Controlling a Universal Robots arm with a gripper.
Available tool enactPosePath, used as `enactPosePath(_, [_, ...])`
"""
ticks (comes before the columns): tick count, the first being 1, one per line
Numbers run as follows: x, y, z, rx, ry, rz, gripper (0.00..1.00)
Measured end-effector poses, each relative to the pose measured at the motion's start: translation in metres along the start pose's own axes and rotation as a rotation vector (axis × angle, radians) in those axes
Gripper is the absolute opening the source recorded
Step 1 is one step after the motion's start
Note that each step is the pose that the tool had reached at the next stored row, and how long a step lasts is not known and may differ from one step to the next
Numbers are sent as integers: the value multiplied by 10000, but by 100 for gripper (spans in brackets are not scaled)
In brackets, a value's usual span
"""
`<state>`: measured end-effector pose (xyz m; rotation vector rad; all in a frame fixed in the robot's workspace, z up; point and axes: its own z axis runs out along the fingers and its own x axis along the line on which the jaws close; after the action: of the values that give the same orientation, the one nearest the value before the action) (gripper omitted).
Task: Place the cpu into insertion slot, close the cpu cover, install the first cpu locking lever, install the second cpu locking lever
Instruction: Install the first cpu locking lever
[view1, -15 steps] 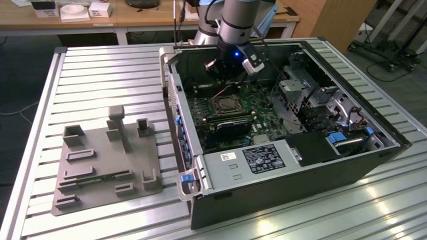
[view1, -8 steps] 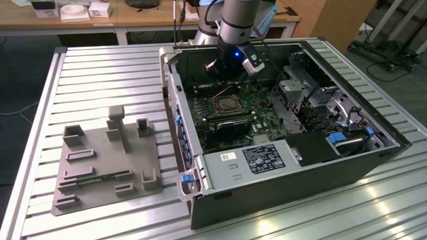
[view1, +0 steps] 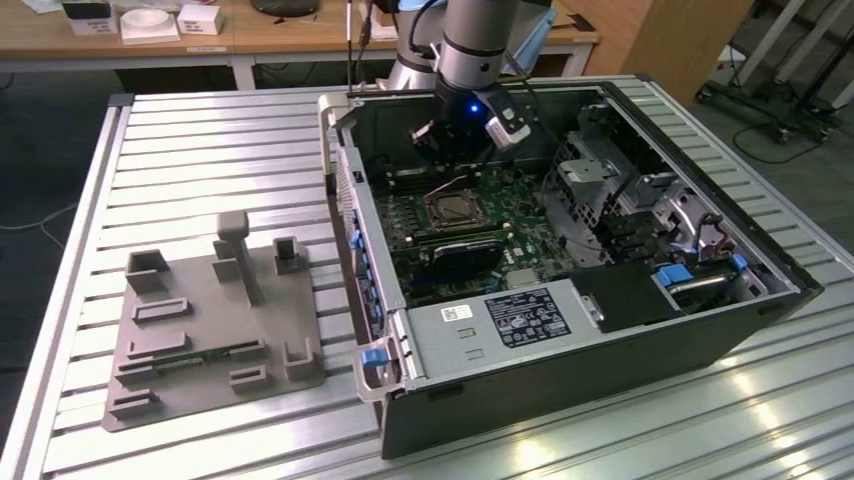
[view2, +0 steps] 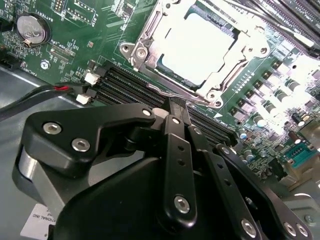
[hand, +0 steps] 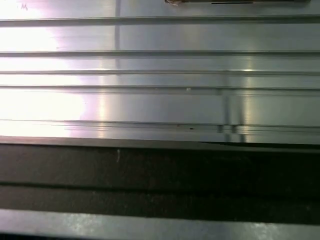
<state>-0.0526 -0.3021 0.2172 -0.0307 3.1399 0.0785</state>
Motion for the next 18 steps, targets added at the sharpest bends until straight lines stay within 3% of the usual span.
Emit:
enactPosePath(6, [1, 9, 0, 0, 0, 2, 10])
enactPosePath(11, [0, 22, 1, -93, -1, 3, 10])
enactPosePath(18, [0, 59, -1, -104, -2, 1, 10])
